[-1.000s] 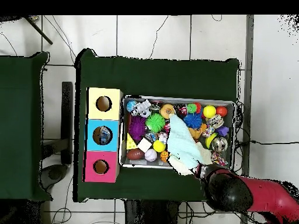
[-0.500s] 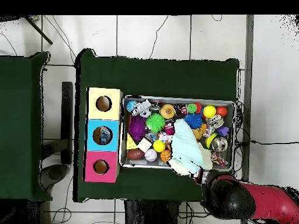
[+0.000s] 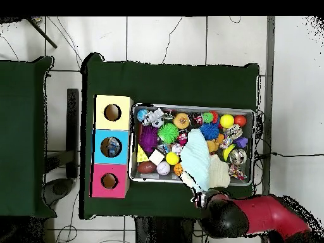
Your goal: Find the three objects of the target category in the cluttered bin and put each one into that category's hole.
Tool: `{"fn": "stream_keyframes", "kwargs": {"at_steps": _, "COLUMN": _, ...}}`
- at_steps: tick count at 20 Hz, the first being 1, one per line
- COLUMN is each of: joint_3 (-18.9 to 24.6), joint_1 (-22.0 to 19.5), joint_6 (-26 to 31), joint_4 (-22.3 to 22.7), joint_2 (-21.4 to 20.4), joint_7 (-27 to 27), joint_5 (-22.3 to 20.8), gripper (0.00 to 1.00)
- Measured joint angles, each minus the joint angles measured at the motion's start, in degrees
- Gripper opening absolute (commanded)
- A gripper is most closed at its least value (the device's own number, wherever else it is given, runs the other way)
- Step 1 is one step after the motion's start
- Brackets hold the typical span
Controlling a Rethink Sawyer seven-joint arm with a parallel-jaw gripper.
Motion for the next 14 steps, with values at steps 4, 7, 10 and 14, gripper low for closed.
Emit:
{"fn": "stream_keyframes", "kwargs": {"at_steps": 4, "joint_3": -0.18, "joint_1": 1.43, "joint_6": -2.18, "joint_4": 2.0, "joint_2": 2.65, "joint_7": 0.0, "joint_5": -4.36, "gripper": 1.0}}
{"fn": "stream_keyframes", "kwargs": {"at_steps": 7, "joint_3": -0.41, "joint_1": 1.67, "joint_6": -3.31, "joint_4": 3.08, "joint_2": 3.4, "joint_7": 0.0, "joint_5": -5.53, "gripper": 1.0}}
{"fn": "stream_keyframes", "kwargs": {"at_steps": 10, "joint_3": -0.81, "joint_1": 1.78, "joint_6": -4.44, "joint_4": 4.02, "joint_2": 4.09, "joint_7": 0.0, "joint_5": -6.5, "gripper": 1.0}}
{"fn": "stream_keyframes", "kwargs": {"at_steps": 14, "joint_3": -1.15, "joint_1": 1.78, "joint_6": -5.03, "joint_4": 4.89, "joint_2": 4.35, "joint_7": 0.0, "joint_5": -6.86, "gripper": 1.0}}
